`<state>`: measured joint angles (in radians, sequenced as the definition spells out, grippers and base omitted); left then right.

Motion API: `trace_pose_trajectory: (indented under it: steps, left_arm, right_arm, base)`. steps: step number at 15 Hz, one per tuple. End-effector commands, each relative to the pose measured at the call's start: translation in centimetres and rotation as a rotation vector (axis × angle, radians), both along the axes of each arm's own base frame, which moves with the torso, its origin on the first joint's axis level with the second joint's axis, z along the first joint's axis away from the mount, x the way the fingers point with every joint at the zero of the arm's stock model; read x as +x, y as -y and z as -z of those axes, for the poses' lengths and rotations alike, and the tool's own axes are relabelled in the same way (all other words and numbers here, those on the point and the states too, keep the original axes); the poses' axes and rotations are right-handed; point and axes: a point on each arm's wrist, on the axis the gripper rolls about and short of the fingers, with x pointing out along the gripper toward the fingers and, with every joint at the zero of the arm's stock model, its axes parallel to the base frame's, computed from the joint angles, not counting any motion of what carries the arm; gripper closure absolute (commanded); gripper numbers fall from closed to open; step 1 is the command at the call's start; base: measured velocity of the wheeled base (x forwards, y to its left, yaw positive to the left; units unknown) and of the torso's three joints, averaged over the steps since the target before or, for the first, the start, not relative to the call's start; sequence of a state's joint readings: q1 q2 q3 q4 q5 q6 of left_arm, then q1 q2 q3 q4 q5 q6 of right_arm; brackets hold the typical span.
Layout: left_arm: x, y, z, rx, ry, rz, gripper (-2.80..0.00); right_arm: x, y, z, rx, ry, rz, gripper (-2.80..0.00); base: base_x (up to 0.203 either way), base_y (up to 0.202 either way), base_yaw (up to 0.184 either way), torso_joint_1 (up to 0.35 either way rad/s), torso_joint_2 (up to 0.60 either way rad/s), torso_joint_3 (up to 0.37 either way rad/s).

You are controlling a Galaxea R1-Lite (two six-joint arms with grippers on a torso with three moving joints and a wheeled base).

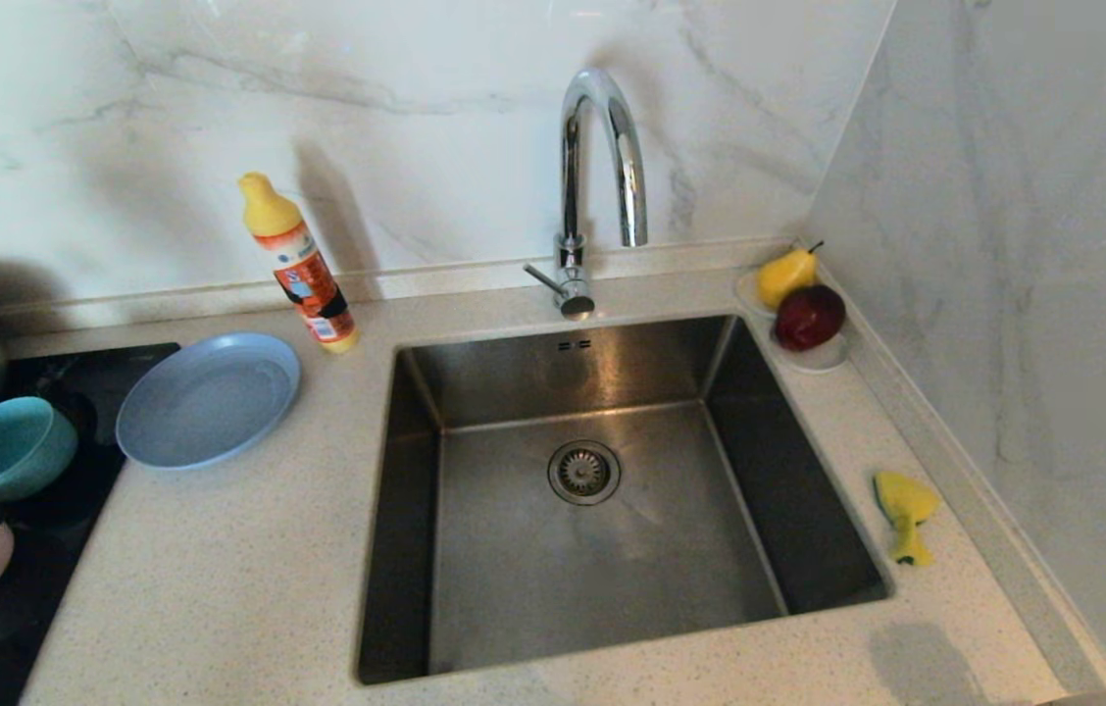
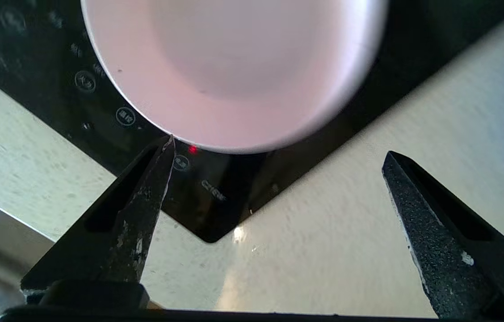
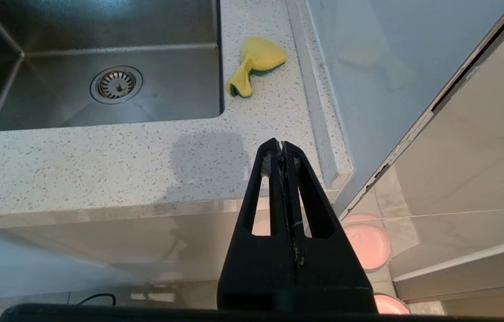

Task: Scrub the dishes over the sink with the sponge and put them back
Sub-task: Place the bowl on the plate

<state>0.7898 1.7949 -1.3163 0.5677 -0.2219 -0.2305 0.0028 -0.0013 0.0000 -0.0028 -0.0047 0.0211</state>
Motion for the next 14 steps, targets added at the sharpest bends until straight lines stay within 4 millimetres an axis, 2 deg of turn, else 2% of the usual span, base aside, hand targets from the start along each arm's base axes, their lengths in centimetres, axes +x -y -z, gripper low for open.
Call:
trace_pose_trajectory:
  steps: [1, 6, 13, 14]
  left_arm:
    - [-0.6, 0.6, -1.4, 0.053, 0.032, 0.036, -2.8]
    - [1.8, -1.8, 2.4, 0.026, -0.006, 0.051, -2.8]
    - [2.4, -2.2, 4.1, -0.004, -0.025, 0.059, -2.8]
    - [2.5, -2.2, 4.2, -0.007, -0.028, 0.06, 0.0]
  right_arm:
    - [0.0, 0.0, 0.0, 0.0, 0.001, 0.001, 0.0]
    - [0.0, 0.0, 0.0, 0.0, 0.001, 0.0, 0.0]
    - [0.0, 0.0, 0.0, 0.0, 0.001, 0.0, 0.0]
    - [0.0, 0.0, 0.0, 0.0, 0.001, 0.0, 0.0]
  base:
    - [0.0, 0.0, 0.0, 0.0, 0.0, 0.0]
    - [0.0, 0.0, 0.0, 0.0, 0.0, 0.0]
    - [0.0, 0.0, 0.0, 0.0, 0.0, 0.0]
    - [0.0, 0.0, 0.0, 0.0, 0.0, 0.0]
